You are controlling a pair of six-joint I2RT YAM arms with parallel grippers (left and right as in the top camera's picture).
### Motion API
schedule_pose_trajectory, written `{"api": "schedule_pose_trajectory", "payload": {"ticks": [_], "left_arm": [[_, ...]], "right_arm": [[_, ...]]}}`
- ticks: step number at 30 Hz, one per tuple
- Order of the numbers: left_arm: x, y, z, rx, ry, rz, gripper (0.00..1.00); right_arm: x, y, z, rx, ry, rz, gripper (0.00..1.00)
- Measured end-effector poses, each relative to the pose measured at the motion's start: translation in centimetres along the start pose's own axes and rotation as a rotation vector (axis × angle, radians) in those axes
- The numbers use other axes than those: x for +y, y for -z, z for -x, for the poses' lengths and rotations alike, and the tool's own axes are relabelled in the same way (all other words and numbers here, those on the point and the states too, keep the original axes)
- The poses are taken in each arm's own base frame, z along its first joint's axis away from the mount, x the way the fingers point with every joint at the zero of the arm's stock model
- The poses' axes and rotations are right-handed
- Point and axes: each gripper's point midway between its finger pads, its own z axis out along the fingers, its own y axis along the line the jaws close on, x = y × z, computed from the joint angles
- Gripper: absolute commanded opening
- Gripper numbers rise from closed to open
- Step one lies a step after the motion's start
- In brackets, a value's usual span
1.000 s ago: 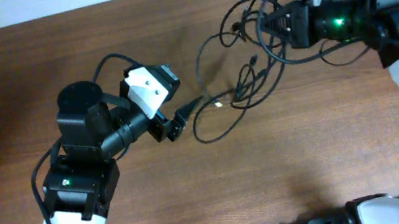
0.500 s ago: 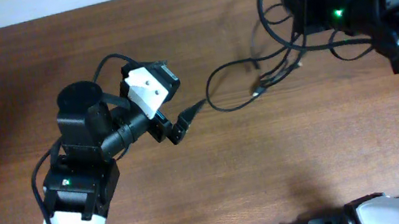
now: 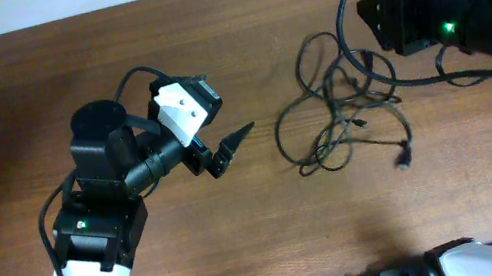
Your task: Untangle cables
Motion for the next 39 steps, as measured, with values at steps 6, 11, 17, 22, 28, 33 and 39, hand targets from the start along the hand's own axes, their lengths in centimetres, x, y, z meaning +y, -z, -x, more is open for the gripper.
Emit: {"api": "schedule_pose_trajectory", "payload": {"ticks": [6, 11, 17, 22, 28, 33, 39], "left_arm": [[-0.2, 0.0, -0.4, 0.016, 0.013, -0.006, 0.99], [-0.2, 0.0, -0.5, 0.017, 0.013, -0.006, 0.99], [-0.2, 0.0, -0.5, 0.017, 0.013, -0.006, 0.99], [-0.2, 0.0, -0.4, 0.017, 0.013, -0.006, 0.99], [-0.2, 0.0, -0.5, 0.017, 0.013, -0.006, 0.99], [-0.2, 0.0, -0.5, 0.018, 0.014, -0.007, 0.99], [-0.2, 0.0, -0.5, 0.018, 0.014, -0.007, 0.99]], "right_arm": [[-1.4, 0.0, -2.1, 0.088, -0.013, -0.076, 0.63], [-2.6, -2.2, -4.0, 0.208, -0.03, -0.117, 0.63], [-3.8, -6.2, -7.1, 0.413, -0.064, -0.138, 0.62], [-4.7, -9.1, -9.7, 0.553, -0.085, -0.149, 0.62], [-5.7, -12.6, -13.8, 0.717, -0.112, -0.159, 0.62], [-6.5, -14.8, -17.8, 0.806, -0.125, -0.163, 0.62], [-7.1, -17.2, -22.3, 0.859, -0.14, -0.155, 0.54]]}}
